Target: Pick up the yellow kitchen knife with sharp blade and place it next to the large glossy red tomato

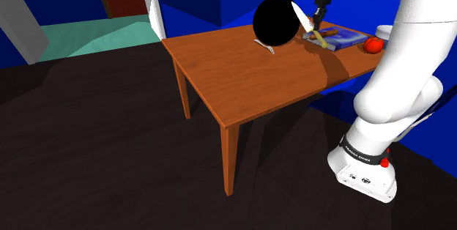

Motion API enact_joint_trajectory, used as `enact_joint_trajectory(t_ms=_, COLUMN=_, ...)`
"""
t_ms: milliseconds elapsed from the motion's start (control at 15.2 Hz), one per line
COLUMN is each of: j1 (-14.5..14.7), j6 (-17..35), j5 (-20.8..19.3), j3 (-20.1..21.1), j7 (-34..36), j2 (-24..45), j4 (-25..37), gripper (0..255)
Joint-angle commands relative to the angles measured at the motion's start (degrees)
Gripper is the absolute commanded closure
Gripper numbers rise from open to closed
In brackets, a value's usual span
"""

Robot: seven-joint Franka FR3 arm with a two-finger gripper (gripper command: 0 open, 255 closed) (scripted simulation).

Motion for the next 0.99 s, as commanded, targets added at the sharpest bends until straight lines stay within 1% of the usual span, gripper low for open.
enact_joint_trajectory(t_ms=0, j1=-2.29, j6=-1.10, j5=1.45, j3=-0.82, j7=-3.19, j2=2.97, j4=3.89, gripper=255)
enact_joint_trajectory(t_ms=198, j1=-6.02, j6=-3.06, j5=3.84, j3=-1.49, j7=-7.24, j2=8.09, j4=10.62, gripper=255)
enact_joint_trajectory(t_ms=396, j1=-10.34, j6=-5.76, j5=6.37, j3=-1.75, j7=-10.87, j2=13.90, j4=18.80, gripper=255)
enact_joint_trajectory(t_ms=528, j1=-13.66, j6=-8.13, j5=8.09, j3=-1.63, j7=-12.97, j2=18.29, j4=25.43, gripper=255)
enact_joint_trajectory(t_ms=726, j1=-19.13, j6=-12.69, j5=10.56, j3=-1.02, j7=-15.27, j2=25.63, j4=37.40, gripper=255)
enact_joint_trajectory(t_ms=924, j1=-18.40, j6=-9.87, j5=10.33, j3=-1.02, j7=-15.35, j2=24.93, j4=33.80, gripper=255)
